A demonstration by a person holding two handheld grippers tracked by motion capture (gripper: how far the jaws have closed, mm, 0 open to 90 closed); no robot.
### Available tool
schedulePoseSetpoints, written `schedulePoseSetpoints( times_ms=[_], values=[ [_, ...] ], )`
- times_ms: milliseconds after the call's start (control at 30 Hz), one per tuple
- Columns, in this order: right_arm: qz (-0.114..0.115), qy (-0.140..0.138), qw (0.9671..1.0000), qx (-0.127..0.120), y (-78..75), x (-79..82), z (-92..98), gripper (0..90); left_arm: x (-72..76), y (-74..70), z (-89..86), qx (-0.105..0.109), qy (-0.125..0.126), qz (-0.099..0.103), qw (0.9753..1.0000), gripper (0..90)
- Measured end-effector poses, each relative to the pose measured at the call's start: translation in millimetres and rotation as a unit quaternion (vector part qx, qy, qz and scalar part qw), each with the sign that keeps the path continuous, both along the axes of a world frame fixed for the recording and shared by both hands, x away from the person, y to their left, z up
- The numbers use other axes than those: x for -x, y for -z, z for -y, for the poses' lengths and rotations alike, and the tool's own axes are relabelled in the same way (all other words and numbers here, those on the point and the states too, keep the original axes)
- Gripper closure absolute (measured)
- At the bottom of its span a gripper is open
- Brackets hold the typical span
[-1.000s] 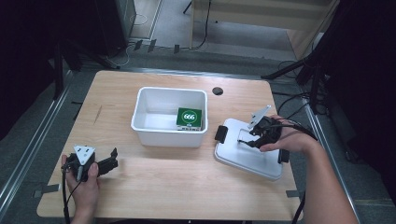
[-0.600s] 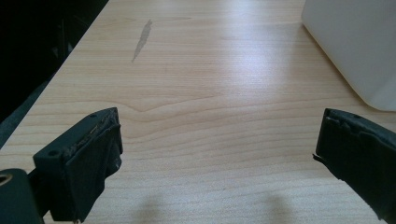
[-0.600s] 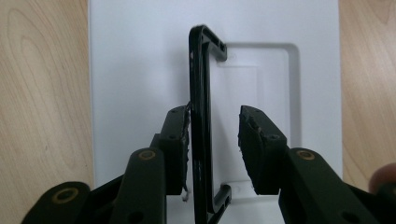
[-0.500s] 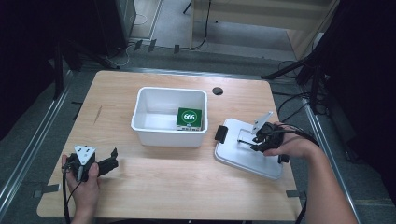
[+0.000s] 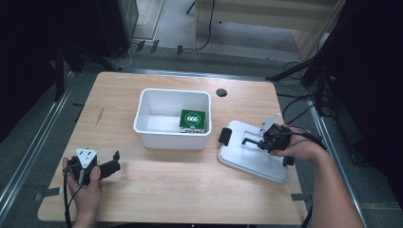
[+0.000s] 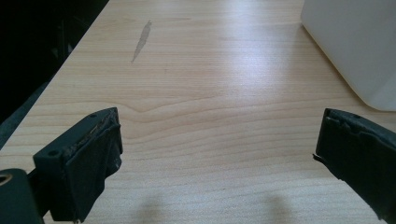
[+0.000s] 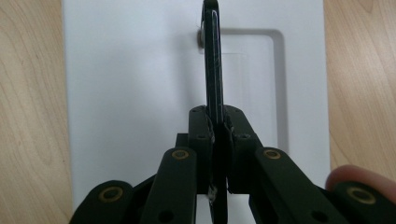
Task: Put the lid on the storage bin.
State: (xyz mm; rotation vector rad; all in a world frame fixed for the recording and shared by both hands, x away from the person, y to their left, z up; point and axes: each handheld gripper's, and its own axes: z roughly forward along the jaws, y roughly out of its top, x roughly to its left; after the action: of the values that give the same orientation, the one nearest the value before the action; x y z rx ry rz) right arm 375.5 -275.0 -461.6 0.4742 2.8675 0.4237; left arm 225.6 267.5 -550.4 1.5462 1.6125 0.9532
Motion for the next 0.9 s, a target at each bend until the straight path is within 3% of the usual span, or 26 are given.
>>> schedulePoseSetpoints(
  times_ms=[233, 467, 900],
  values=[
    [-0.007, -0.004, 1.0000, 0.003, -1.9, -2.4, -1.0, 85.3, 0.1, 0.0, -0.1, 0.000, 0.000, 0.000, 1.0000, 1.2],
    [-0.001, -0.007, 1.0000, 0.002, -7.5, -5.7, 1.0, 85.5, 0.2, -0.1, -0.2, 0.000, -0.001, 0.000, 1.0000, 1.2],
    [0.023, -0.017, 0.9996, -0.003, -39.4, -10.2, -2.6, 85.5, 0.4, -0.1, -0.2, 0.000, -0.002, 0.000, 1.0000, 1.2]
  ],
)
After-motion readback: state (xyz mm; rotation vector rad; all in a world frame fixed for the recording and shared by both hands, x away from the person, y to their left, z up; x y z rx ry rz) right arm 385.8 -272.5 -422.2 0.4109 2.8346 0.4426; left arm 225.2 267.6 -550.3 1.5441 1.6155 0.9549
